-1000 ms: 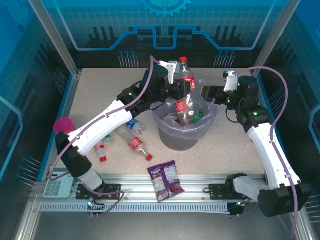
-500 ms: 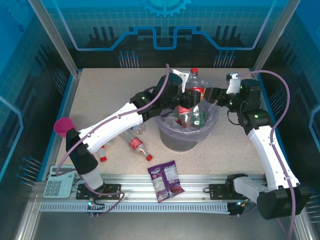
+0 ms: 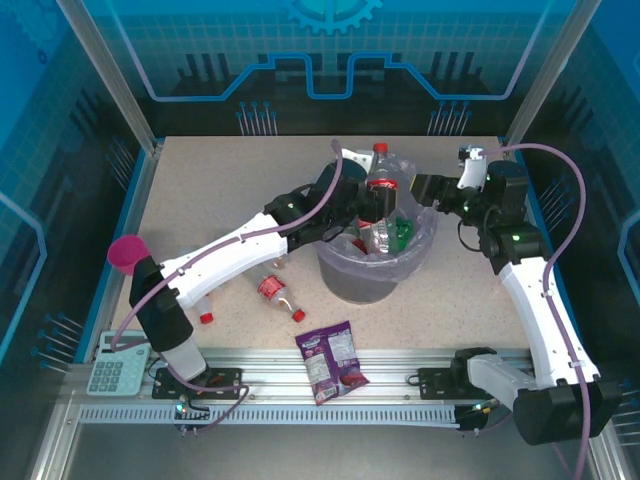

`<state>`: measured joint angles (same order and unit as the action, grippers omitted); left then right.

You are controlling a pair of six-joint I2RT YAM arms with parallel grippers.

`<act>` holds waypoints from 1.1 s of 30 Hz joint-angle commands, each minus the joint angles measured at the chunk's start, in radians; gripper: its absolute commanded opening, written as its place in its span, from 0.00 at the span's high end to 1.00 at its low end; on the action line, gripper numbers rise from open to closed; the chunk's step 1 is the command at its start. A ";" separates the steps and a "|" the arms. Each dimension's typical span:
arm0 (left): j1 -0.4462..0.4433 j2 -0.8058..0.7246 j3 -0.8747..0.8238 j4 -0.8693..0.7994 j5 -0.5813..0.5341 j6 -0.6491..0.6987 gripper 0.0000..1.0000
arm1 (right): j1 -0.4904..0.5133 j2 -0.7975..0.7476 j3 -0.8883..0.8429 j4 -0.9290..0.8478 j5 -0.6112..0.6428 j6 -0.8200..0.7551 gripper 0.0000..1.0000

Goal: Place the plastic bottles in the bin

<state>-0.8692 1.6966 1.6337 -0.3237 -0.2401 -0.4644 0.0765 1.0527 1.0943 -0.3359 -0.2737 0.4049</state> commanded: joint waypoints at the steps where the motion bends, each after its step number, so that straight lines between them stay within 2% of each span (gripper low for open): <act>1: -0.007 -0.036 -0.024 0.090 -0.051 0.011 0.46 | -0.017 -0.025 -0.009 0.038 -0.013 0.018 0.22; 14: -0.037 -0.004 -0.153 0.119 -0.002 -0.047 0.48 | -0.027 -0.019 -0.012 0.049 -0.018 0.020 0.22; 17: -0.037 -0.013 -0.184 0.124 0.009 -0.054 0.45 | -0.026 -0.016 -0.015 0.057 -0.024 0.023 0.22; 19: -0.037 -0.022 -0.186 0.122 -0.001 -0.044 0.39 | -0.026 -0.013 -0.017 0.058 -0.026 0.026 0.22; 24: -0.035 -0.050 -0.145 0.108 -0.002 0.016 0.15 | -0.027 -0.010 -0.017 0.060 -0.028 0.026 0.22; 26: -0.034 -0.062 -0.124 0.096 -0.007 0.042 0.12 | -0.026 -0.010 -0.019 0.060 -0.029 0.026 0.22; 28: -0.033 -0.077 -0.111 0.085 -0.020 0.056 0.14 | -0.029 -0.010 -0.019 0.061 -0.029 0.028 0.22; 33: -0.030 -0.104 -0.117 0.074 -0.022 0.043 0.30 | -0.028 -0.007 -0.027 0.064 -0.026 0.025 0.22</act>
<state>-0.8997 1.6360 1.4879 -0.2176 -0.2470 -0.4355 0.0643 1.0439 1.0752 -0.3042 -0.2928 0.4229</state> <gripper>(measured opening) 0.725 0.775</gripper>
